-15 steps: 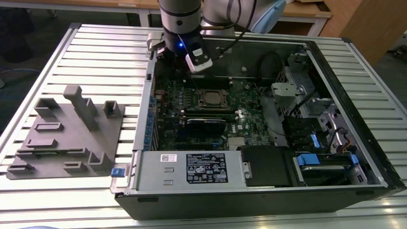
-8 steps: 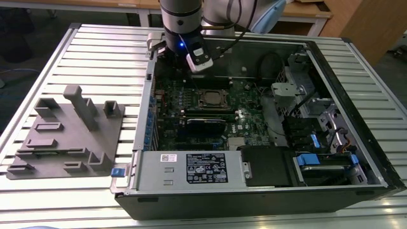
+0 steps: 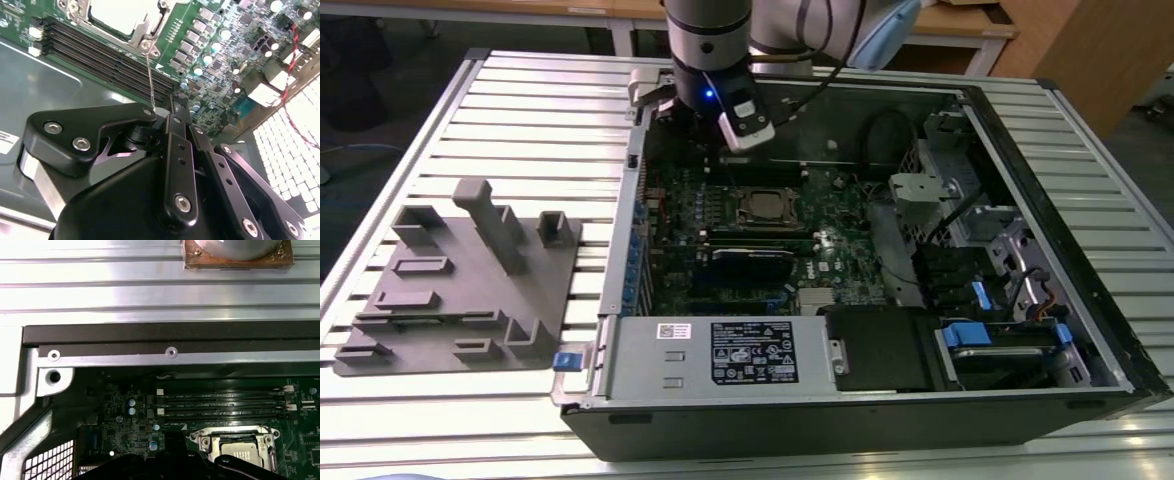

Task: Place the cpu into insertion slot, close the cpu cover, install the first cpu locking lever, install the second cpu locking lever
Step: 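Install the first cpu locking lever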

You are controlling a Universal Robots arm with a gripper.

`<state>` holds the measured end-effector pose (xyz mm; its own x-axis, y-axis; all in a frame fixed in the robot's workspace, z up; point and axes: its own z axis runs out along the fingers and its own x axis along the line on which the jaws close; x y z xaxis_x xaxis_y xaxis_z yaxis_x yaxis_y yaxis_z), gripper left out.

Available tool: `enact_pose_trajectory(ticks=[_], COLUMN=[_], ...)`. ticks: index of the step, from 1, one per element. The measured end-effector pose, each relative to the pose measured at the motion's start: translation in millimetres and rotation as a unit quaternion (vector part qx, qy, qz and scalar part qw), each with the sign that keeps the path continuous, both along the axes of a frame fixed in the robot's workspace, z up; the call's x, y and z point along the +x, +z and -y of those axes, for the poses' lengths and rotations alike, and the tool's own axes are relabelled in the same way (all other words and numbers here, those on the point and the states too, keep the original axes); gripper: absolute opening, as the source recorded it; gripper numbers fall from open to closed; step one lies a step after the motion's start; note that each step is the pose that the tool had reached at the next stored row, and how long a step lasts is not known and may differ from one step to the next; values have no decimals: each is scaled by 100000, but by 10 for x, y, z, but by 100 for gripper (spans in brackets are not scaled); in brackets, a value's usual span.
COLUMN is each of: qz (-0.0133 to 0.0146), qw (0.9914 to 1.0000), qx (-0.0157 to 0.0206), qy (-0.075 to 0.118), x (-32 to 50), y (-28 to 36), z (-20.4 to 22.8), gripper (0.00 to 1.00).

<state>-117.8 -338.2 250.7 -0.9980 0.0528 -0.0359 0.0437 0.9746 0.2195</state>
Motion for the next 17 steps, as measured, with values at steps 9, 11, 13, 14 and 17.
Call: enact_pose_trajectory(ticks=[9,11,13,14,17], qz=[-35,-44,-48,-49,-51], qw=[100000,100000,100000,100000,100000], qx=[-2,-4,-1,-1,-2], qy=[2,1,3,2,-3], x=[271,330,380,400,411], y=[-1,-1,-2,-2,-2], z=[0,0,0,0,0], gripper=[11,11,11,11,11])
